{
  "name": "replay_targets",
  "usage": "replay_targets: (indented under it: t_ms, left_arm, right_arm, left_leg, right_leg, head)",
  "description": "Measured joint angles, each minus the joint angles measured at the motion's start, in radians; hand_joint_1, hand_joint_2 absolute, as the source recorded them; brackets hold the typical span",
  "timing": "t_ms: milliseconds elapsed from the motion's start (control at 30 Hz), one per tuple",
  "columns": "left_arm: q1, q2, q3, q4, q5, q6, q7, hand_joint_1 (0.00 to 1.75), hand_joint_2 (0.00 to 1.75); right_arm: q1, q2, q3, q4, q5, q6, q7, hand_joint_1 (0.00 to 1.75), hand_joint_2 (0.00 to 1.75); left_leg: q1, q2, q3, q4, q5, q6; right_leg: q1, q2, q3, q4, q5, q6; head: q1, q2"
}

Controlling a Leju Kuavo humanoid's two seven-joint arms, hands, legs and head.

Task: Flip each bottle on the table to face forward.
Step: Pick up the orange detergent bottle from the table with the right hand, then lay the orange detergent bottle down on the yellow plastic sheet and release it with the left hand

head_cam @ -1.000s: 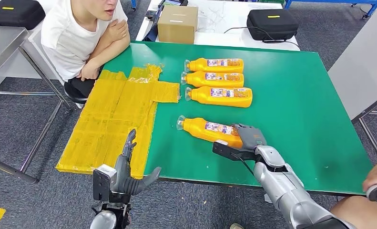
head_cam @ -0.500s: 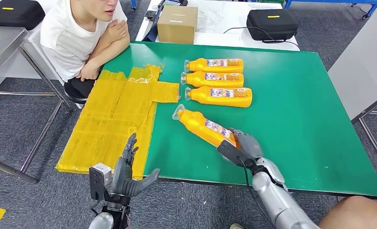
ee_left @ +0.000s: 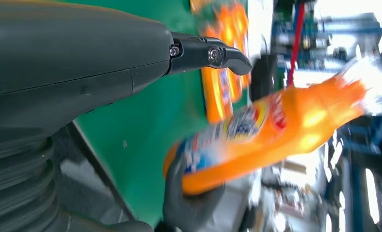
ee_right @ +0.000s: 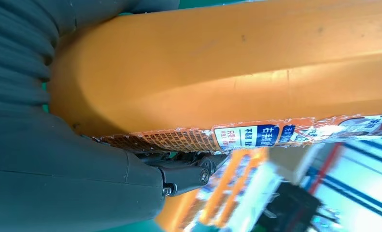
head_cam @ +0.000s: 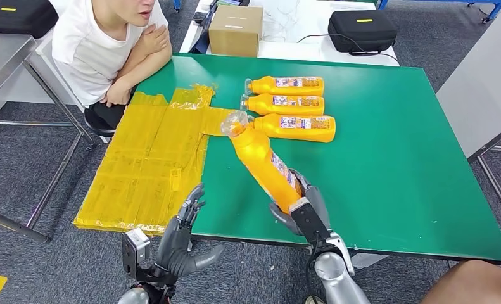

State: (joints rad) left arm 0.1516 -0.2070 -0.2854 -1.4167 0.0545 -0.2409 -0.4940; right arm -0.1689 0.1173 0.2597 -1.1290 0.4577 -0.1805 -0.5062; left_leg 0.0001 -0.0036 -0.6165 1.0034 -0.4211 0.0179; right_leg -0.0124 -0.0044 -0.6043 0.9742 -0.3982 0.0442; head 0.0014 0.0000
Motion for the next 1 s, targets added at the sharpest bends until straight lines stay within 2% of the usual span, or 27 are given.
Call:
replay_targets:
  t_ms: [200, 333, 467, 567, 833, 1000]
  left_arm:
    - [-0.002, 0.008, -0.022, -0.012, 0.036, -0.037, 0.014, 0.0, 1.75]
    - [-0.015, 0.007, -0.027, -0.012, 0.152, -0.087, 0.086, 0.0, 1.75]
    - [-0.04, -0.002, -0.034, -0.011, 0.283, -0.104, 0.167, 0.0, 1.75]
    - [-0.057, -0.013, -0.035, -0.007, 0.342, -0.091, 0.196, 0.0, 1.75]
    - [-0.083, -0.03, -0.035, -0.003, 0.434, -0.09, 0.189, 0.0, 1.75]
    - [-0.086, -0.032, -0.033, -0.01, 0.45, -0.089, 0.171, 0.0, 1.75]
  right_arm:
    - [0.022, 0.044, 0.015, -0.042, 0.006, 0.002, -0.016, 1.75, 1.75]
    - [0.027, 0.067, 0.051, -0.046, 0.045, -0.011, -0.032, 1.75, 1.75]
    - [0.026, 0.11, 0.136, -0.025, 0.083, -0.092, -0.088, 1.75, 1.75]
    - [0.026, 0.138, 0.207, -0.014, 0.099, -0.155, -0.134, 1.75, 1.75]
    - [0.008, 0.141, 0.35, 0.002, 0.001, -0.187, -0.184, 1.75, 1.75]
    - [-0.002, 0.134, 0.397, 0.022, -0.026, -0.186, -0.19, 1.75, 1.75]
  left_leg:
    - [0.0, 0.0, 0.0, 0.0, 0.0, 0.0]
    - [0.0, 0.0, 0.0, 0.0, 0.0, 0.0]
    - [0.001, 0.0, 0.0, 0.0, 0.0, 0.0]
    - [0.001, 0.0, 0.0, 0.0, 0.0, 0.0]
    - [0.0, 0.0, -0.001, 0.0, 0.0, 0.0]
    - [0.0, 0.0, -0.001, 0.0, 0.0, 0.0]
  right_leg:
    - [0.0, 0.0, 0.0, 0.0, 0.0, 0.0]
    - [0.0, 0.0, 0.0, 0.0, 0.0, 0.0]
    - [0.001, 0.0, -0.001, 0.0, 0.0, 0.0]
    - [0.001, 0.0, -0.001, 0.0, 0.0, 0.0]
    - [0.0, 0.0, -0.001, 0.0, 0.0, 0.0]
    - [0.0, 0.0, -0.002, 0.0, 0.0, 0.0]
  head:
    - [0.0, 0.0]
    - [0.0, 0.0]
    - [0.0, 0.0]
    - [0.0, 0.0]
    - [0.0, 0.0]
    - [0.0, 0.0]
